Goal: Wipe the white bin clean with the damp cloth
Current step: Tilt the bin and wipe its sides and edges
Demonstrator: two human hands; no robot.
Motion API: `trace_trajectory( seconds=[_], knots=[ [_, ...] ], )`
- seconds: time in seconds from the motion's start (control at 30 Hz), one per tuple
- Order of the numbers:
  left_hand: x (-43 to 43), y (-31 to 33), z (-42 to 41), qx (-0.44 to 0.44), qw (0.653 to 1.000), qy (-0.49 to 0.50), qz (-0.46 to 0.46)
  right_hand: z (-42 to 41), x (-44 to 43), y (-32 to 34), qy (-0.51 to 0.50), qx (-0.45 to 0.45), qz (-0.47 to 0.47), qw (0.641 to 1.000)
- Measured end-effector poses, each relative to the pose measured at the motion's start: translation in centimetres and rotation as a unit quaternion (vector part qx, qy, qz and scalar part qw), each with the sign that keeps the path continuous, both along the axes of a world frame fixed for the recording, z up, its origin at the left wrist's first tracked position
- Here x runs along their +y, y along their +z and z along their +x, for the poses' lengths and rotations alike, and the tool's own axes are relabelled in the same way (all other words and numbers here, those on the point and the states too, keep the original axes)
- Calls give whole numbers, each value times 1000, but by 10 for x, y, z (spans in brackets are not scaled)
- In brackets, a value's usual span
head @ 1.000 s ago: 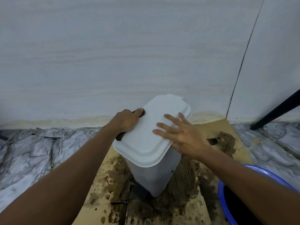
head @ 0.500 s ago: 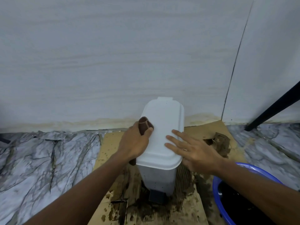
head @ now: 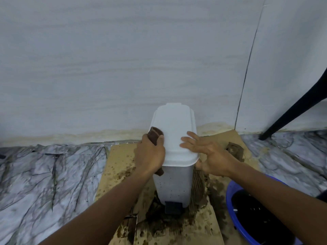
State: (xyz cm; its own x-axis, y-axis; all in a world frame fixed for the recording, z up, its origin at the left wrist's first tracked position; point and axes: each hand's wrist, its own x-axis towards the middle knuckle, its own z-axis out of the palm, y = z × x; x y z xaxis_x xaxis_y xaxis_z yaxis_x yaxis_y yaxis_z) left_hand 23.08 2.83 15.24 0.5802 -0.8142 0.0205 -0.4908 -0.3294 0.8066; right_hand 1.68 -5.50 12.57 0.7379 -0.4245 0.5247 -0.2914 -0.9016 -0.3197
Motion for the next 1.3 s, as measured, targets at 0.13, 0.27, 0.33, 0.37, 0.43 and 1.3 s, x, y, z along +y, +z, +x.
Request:
trace_trajectory(
  seconds=[0.13, 0.27, 0.33, 0.37, 0.43, 1.3],
  knots=[
    [11, -21, -5, -40, 997, -21, -62, 10, 28, -13, 6, 76, -81, 994],
    [17, -21, -2, -79, 983, -97, -136, 14, 13, 3, -1, 51, -11, 999],
    [15, -19, -3, -122, 975, -121, -141, 12, -1, 18, -2, 34, 97, 995],
    [10, -18, -3, -149, 968, -133, -153, 12, -9, 26, -5, 24, 142, 990],
    [-4, -20, -1, -203, 947, -160, -191, 15, -24, 40, -16, 3, 202, 979],
    [-134, -77, 12, -522, 729, -346, -276, 52, -153, 53, -69, -221, 266, 936]
  ],
)
